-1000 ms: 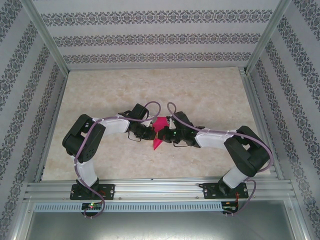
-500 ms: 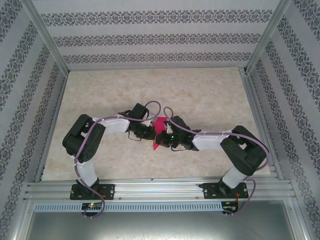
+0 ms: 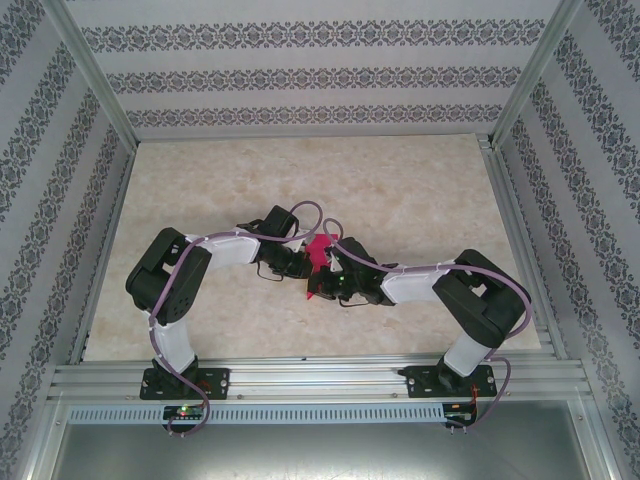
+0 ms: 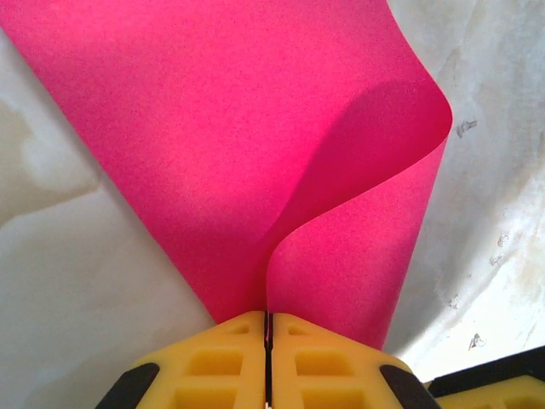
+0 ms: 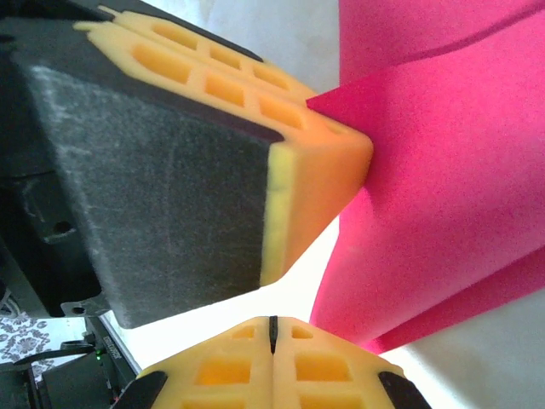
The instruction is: Fold a paper plane with a square sheet of paper (pick it up from the middle)
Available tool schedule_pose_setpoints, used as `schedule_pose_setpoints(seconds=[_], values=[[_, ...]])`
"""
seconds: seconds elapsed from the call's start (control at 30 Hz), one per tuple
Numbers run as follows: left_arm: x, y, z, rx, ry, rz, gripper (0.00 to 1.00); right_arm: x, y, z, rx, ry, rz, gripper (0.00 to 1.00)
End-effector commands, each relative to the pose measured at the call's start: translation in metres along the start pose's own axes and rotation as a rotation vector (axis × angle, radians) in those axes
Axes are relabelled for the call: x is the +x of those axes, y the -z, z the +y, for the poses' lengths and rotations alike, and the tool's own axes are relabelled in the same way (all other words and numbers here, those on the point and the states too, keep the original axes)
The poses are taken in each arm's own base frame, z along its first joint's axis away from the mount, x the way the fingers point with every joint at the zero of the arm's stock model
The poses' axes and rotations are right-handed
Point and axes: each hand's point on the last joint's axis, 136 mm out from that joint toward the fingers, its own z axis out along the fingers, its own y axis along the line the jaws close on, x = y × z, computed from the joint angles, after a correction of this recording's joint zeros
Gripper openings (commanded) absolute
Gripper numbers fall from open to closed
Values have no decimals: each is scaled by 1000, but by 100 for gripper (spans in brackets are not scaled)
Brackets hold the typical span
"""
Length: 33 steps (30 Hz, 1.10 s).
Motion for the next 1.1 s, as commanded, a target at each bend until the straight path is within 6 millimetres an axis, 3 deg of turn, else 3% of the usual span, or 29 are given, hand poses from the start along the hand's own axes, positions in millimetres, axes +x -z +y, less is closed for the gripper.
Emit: schedule_pose_setpoints(seconds=[0.0, 0.2, 0.6, 0.77, 1.0, 1.07], values=[[4, -2, 1, 15, -8, 36, 10, 1, -2, -5, 10, -10, -3, 4], [7, -6, 1, 26, -3, 51, 10, 3, -6, -5, 12, -13, 17, 5], [10, -8, 4, 18, -3, 64, 10, 14, -8, -34, 102, -47, 39, 4], [11, -9, 5, 18, -1, 67, 10, 14, -10, -31, 85, -43, 44, 5], [8, -6, 2, 24, -7, 57, 10, -11, 18, -1, 18, 18, -62, 8], [8, -6, 1, 26, -8, 60, 10, -23, 33, -10, 72, 15, -112, 8]])
